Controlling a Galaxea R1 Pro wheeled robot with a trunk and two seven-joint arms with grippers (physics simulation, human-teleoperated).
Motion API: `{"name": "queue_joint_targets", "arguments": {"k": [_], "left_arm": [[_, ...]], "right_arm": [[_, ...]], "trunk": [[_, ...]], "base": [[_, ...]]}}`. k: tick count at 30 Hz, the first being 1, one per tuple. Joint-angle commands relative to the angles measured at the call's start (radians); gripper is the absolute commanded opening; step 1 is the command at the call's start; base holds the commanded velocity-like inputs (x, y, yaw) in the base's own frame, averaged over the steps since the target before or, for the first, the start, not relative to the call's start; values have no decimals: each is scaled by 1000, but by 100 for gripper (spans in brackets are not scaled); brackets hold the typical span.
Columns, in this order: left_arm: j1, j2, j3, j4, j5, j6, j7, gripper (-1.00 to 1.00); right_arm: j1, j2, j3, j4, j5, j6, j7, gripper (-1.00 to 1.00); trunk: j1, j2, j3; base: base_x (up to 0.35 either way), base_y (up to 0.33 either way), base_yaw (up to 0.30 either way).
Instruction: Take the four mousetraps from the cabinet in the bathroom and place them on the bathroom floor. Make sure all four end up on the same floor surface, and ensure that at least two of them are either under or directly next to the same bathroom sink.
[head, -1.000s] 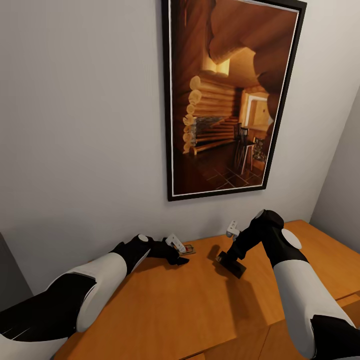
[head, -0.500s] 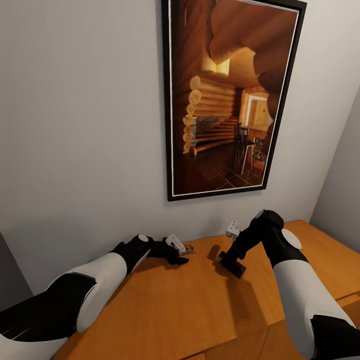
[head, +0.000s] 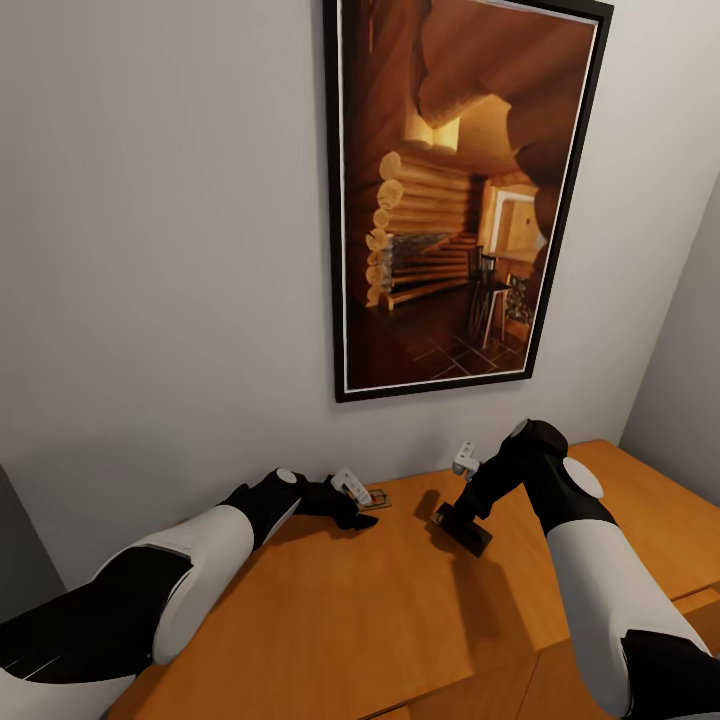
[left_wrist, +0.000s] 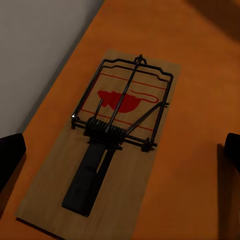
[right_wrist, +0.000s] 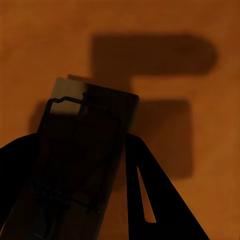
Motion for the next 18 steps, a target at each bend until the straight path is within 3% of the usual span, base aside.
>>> {"name": "queue_joint_targets", "arguments": {"k": [1, 14, 15, 18], "left_arm": [[0, 0, -26, 0, -3, 2, -2, 100], [0, 0, -25, 0, -4, 2, 3, 100], [0, 0, -25, 0, -5, 2, 3, -100], [0, 0, -25, 0, -4, 2, 3, -100]], "right_arm": [[-1, 0, -1, -1, 5, 11, 7, -100], [-1, 0, -1, -1, 5, 11, 7, -100], [-1, 0, -1, -1, 5, 11, 7, -100], [-1, 0, -1, -1, 5, 11, 7, -100]], "trunk": [[0, -1, -1], [0, -1, -1], [0, -1, -1], [0, -1, -1]], "base": [[0, 0, 0], [0, 0, 0], [0, 0, 0], [0, 0, 0]]}}
